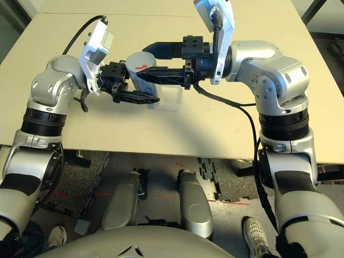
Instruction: Pour the medicine from the bottle into the box.
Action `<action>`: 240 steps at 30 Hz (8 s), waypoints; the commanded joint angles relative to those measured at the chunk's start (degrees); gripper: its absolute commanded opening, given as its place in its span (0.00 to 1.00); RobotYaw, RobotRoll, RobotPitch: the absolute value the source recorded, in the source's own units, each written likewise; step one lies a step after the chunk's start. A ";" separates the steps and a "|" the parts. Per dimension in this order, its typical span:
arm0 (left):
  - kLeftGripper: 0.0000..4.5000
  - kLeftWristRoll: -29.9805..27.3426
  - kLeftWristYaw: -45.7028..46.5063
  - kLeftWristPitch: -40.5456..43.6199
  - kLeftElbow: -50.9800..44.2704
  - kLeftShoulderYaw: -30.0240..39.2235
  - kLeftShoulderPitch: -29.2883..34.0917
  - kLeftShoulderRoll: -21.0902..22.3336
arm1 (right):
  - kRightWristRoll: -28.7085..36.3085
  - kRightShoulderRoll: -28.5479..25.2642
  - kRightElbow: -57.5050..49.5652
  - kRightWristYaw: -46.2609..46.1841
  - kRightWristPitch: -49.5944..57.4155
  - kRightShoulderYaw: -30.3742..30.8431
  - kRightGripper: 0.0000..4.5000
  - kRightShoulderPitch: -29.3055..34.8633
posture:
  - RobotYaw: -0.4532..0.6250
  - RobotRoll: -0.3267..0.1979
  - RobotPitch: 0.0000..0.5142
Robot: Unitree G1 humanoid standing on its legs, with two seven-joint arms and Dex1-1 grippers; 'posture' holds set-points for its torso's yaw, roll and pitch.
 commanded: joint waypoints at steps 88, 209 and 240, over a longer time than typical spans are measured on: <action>0.60 4.55 -0.05 -15.73 17.15 -0.88 -4.28 -0.75 | 8.29 1.47 -15.17 -26.69 14.75 -6.14 1.00 3.71 | 0.33 0.62 0.34; 0.60 8.89 20.42 -25.85 30.16 6.72 -9.50 -4.51 | -15.17 9.48 11.18 -42.78 2.36 -9.63 0.56 -2.48 | 0.35 0.62 0.37; 0.60 15.51 58.40 -38.49 57.18 17.82 -12.06 -4.81 | -28.96 13.05 34.59 -39.69 -28.17 -7.88 1.00 11.20 | 0.39 0.62 0.35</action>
